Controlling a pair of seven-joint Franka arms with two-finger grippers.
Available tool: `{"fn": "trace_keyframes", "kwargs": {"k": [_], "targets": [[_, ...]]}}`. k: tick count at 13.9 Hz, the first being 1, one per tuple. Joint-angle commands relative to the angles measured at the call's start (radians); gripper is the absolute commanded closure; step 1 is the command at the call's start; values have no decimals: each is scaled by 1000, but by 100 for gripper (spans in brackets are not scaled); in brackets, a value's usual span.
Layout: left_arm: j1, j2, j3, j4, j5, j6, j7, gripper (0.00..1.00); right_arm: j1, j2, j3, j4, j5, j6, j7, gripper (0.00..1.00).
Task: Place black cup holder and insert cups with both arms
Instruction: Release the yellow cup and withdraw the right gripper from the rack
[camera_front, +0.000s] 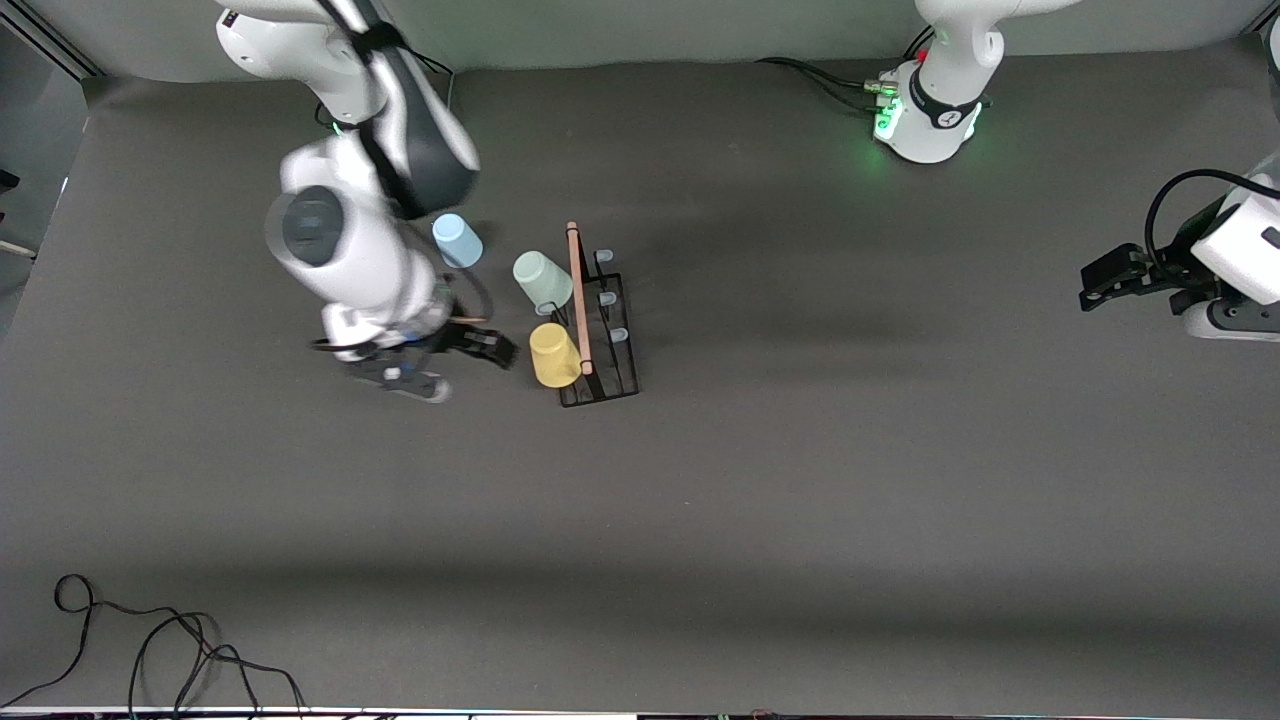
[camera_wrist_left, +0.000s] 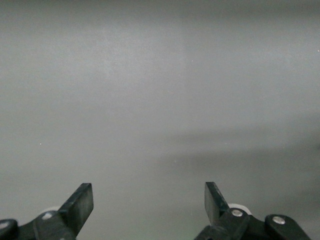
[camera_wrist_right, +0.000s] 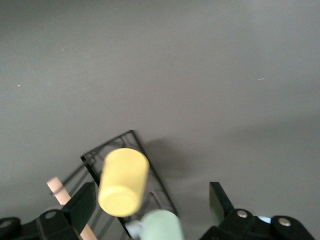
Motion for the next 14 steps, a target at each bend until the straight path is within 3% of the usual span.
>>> {"fn": "trace_keyframes", "kwargs": {"k": [1,3,4,7,11,14], "targets": [[-5,-19,4,-4,1,-15,-7,1,7,-102,-105,36,-72,-179,-141,0],[-5,-19,4,-4,1,-15,2,1,5,-175,-150,36,-179,-265,-190,0],[-4,-19,4,-6,-1,-13,2,1,5,-201,-168,45,-190,-306,-198,0],[-5,-19,6,-7,1,4,4,1,4,-226,-239,141,-204,-435,-250,0],[-2,-13,6,-9,8,24,5,1,4,-229,-328,183,-204,-461,-322,0],[-7,-6,6,-10,8,10,-12,0,5,-225,-329,188,-207,-463,-324,0]]}}
